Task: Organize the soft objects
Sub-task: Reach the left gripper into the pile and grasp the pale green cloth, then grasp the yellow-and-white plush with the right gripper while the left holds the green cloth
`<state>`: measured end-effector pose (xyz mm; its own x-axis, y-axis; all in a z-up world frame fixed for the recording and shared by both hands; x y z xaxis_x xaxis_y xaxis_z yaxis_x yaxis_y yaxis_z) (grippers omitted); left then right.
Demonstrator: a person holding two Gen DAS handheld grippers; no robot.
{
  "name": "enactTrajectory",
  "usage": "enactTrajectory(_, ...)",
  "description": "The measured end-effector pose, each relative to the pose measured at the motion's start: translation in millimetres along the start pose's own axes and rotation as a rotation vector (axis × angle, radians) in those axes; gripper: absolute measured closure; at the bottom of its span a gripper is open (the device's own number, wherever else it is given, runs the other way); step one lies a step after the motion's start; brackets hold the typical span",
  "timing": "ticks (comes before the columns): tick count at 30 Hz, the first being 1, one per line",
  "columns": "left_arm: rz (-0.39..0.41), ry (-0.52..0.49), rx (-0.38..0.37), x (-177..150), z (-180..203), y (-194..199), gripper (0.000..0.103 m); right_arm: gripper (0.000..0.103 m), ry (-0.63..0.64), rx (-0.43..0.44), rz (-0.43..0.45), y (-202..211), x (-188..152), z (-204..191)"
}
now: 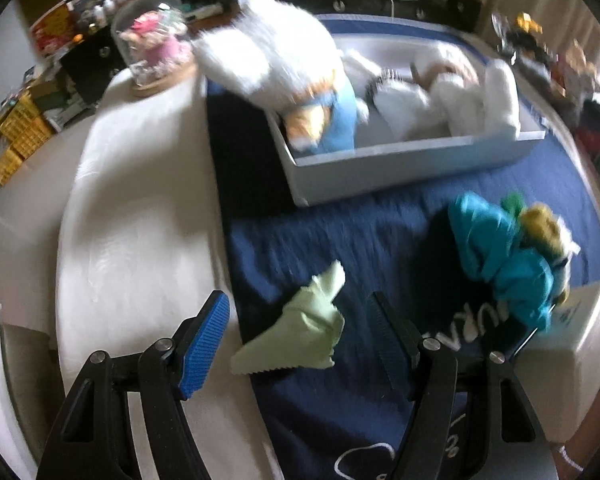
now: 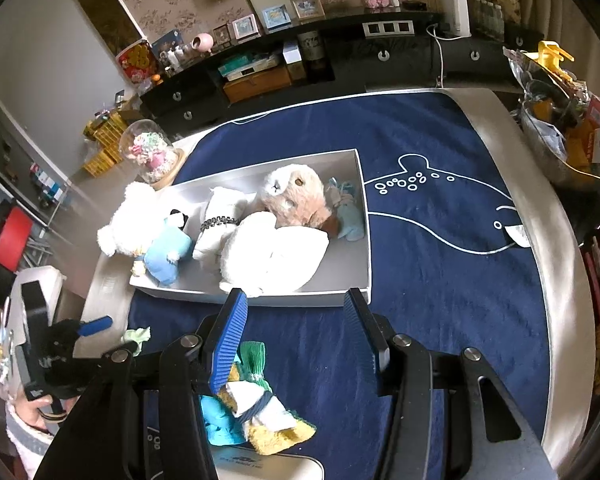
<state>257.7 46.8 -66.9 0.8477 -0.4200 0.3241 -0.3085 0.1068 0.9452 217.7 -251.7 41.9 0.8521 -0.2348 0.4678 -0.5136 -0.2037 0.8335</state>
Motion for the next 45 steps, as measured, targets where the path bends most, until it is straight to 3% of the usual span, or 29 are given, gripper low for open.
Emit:
enactTrajectory(3,-0.034,-0.017,0.031,-3,4,-11,0.032,0.000,-0.007,0.006,-0.005,-1,0,0)
enactTrajectory(9,-0.056,-0.004,-0.001,-3,8,-21,0.034,0.000,-0.025,0.024,-0.011,-2,0,4)
enactTrajectory(11,-0.056,0.017,-0.034,-2,8,-20,0.044,0.000,-0.031,0.029,-0.010,-1,0,5)
enactTrajectory(13,-0.049,0.022,-0.041,-1,8,-17,0.063,0.000,-0.036,0.038,-0.014,-1,1,6)
enactTrajectory(15,-0.049,0.030,-0.050,0,8,-16,0.074,0.000,-0.043,0.044,-0.021,-3,0,7)
enactTrajectory(21,-0.058,0.075,-0.068,5,0,-16,0.084,0.000,-0.045,0.054,-0.043,-8,-2,6)
enactTrajectory(27,-0.024,0.122,-0.117,9,-6,-1,0.085,0.000,0.008,0.048,-0.077,-13,-7,-4)
enactTrajectory(34,0.123,0.151,-0.295,35,11,36,0.085,0.000,0.113,0.017,-0.155,-24,-18,-14)
enactTrajectory(37,0.152,0.143,-0.349,42,21,43,0.085,0.000,0.164,0.033,-0.230,-34,-29,-18)
enactTrajectory(43,0.151,0.124,-0.368,42,32,45,0.085,0.000,0.294,0.108,-0.396,-57,-62,-40)
enactTrajectory(45,0.147,0.125,-0.371,43,32,42,0.085,0.000,0.348,0.069,-0.422,-64,-72,-48)
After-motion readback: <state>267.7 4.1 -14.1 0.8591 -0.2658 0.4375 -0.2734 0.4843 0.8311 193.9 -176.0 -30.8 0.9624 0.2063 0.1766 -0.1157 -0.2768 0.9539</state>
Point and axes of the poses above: each gripper's, at about its wrist camera, not at the fingertips, and y roughly against the way its jaws point, z to its right, x to its top, the point moved 4 cm from there along -y, roughly the way its jaws point, and after that the axes turned 2 degrees about -z, right-handed, at the moved point
